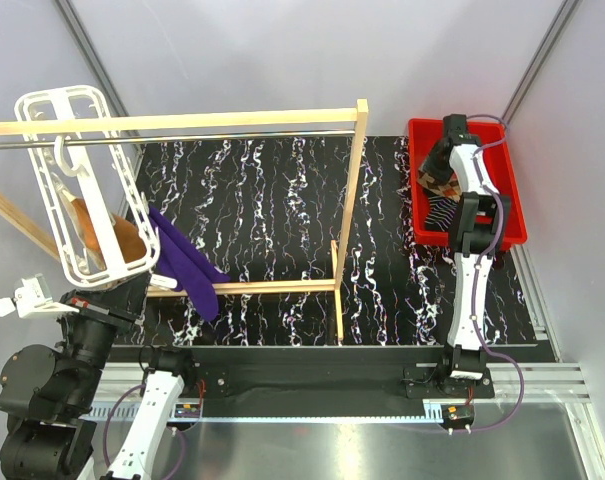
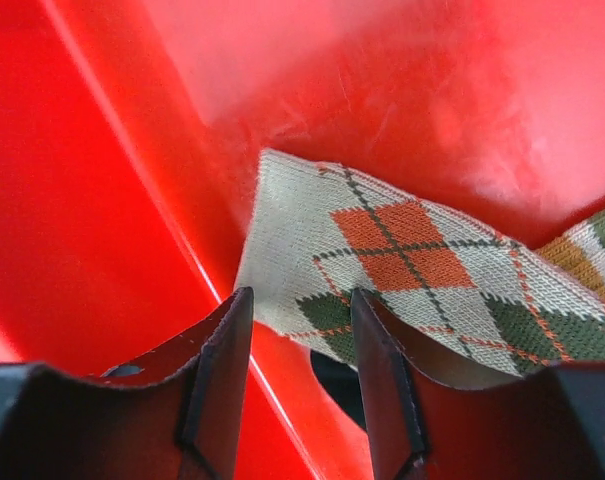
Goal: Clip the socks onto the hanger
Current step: Pick up the sock from the bin.
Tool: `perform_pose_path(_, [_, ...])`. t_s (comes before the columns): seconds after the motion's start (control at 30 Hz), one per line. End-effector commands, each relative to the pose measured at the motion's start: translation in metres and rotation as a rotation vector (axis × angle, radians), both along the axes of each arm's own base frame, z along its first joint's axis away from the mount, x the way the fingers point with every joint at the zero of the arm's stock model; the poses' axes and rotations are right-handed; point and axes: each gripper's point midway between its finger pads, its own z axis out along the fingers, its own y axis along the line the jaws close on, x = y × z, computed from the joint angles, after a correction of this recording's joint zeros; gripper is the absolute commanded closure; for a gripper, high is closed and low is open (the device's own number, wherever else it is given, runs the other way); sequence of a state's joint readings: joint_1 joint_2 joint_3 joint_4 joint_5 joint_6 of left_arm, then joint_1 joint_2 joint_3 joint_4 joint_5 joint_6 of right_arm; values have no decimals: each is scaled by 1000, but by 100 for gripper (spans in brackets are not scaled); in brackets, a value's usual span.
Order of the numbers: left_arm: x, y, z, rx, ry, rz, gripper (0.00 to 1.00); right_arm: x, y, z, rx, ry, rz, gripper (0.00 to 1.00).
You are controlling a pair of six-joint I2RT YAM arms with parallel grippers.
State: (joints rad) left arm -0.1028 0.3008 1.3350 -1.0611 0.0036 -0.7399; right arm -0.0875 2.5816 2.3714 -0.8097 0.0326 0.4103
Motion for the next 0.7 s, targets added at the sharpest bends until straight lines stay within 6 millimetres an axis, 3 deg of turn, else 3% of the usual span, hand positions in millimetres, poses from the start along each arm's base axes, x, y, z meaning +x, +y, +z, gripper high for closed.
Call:
perform_pose_path(0.0, [-2, -3, -12, 1, 47, -19, 100, 0, 0, 4, -23, 14, 14, 50])
perform_pose_path(0.07, [-2, -3, -11, 1, 44, -19, 100, -9, -3, -7, -40, 69, 2, 51])
perform_pose_path(0.23, [-2, -3, -11, 1, 45, -18, 100, -26, -10, -21, -138, 159, 6, 66])
perform_pose_path(0.43, [-2, -5, -12, -4, 47, -27, 100, -35, -9, -39, -192, 214, 55, 77])
perform_pose_path(0.53, [-4, -4, -12, -4, 46, -24, 100, -33, -7, -37, -221, 215, 75, 83])
perform_pose_path(0.67, [-4, -3, -11, -2, 44, -21, 100, -23, -4, -23, -219, 167, 87, 100])
